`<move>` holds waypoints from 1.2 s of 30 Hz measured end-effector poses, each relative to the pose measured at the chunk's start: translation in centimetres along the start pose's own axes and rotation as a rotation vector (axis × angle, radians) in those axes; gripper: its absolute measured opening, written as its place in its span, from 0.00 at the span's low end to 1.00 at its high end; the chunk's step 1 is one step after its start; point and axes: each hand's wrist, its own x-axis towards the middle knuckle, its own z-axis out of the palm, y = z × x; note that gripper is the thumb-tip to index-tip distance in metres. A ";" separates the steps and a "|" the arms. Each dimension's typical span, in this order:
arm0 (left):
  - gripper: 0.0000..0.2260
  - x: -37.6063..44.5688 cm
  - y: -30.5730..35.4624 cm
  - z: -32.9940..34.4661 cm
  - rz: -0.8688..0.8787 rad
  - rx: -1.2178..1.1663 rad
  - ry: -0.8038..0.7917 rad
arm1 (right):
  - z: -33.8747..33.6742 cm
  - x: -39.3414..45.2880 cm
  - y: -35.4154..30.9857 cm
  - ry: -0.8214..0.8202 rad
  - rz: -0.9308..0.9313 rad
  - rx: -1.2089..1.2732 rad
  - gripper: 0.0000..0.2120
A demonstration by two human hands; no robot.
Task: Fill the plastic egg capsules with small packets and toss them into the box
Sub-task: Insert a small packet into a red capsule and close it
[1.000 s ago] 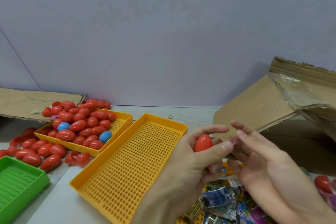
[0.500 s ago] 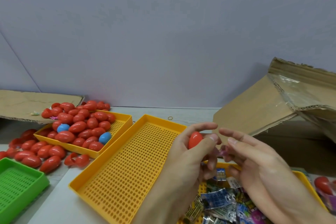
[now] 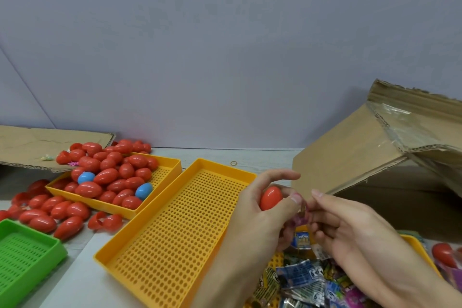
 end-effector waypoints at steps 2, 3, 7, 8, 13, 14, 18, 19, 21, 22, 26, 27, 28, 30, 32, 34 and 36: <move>0.11 0.1 0.0 0.0 -0.004 0.005 0.031 | -0.1 0.0 -0.1 -0.007 -0.001 0.009 0.11; 0.11 0.1 -0.1 0.0 -0.006 0.009 0.047 | -0.1 0.0 -0.1 -0.015 -0.004 0.021 0.11; 0.13 0.1 -0.1 0.1 0.004 0.055 0.073 | -0.2 -0.1 -0.4 -0.034 -0.002 0.063 0.10; 0.13 0.1 -0.1 0.1 0.010 0.075 0.081 | -0.1 0.0 -0.4 -0.035 0.001 0.066 0.10; 0.13 0.2 -0.1 0.2 0.082 0.222 0.149 | 0.0 0.0 -0.4 -0.033 0.014 0.045 0.10; 0.13 0.2 -0.1 0.2 0.099 0.248 0.164 | 0.0 0.0 -0.3 -0.033 0.018 0.035 0.12; 0.14 0.3 -0.3 0.1 0.134 0.304 0.194 | -0.1 0.0 -0.2 -0.054 0.039 -0.009 0.15; 0.14 0.3 -0.3 0.1 0.140 0.316 0.198 | -0.1 -0.1 -0.2 -0.064 0.039 -0.018 0.16; 0.14 0.4 -0.4 0.1 0.146 0.337 0.205 | 0.0 -0.1 -0.2 -0.086 0.038 -0.034 0.16; 0.14 0.4 -0.4 0.1 0.147 0.347 0.203 | 0.0 -0.2 -0.2 -0.095 0.039 -0.045 0.17; 0.11 0.4 -0.4 0.1 0.156 0.380 0.171 | 0.1 -0.2 -0.3 -0.077 0.007 -0.052 0.15; 0.10 0.4 -0.4 0.2 0.156 0.389 0.165 | 0.0 -0.2 -0.3 -0.066 -0.016 -0.034 0.13; 0.09 0.4 -0.5 0.2 0.151 0.396 0.157 | 0.1 -0.3 -0.4 -0.060 -0.036 -0.009 0.11; 0.08 0.4 -0.5 0.2 0.135 0.390 0.139 | 0.1 -0.3 -0.5 -0.056 -0.060 0.033 0.09; 0.06 0.4 -0.5 0.2 0.118 0.373 0.123 | 0.1 -0.3 -0.5 -0.057 -0.071 0.037 0.09; 0.06 0.4 -0.5 0.2 0.117 0.378 0.121 | 0.2 -0.3 -0.4 -0.063 -0.077 0.021 0.10; 0.06 0.4 -0.6 0.3 0.121 0.391 0.122 | 0.2 -0.3 -0.4 -0.073 -0.078 0.017 0.09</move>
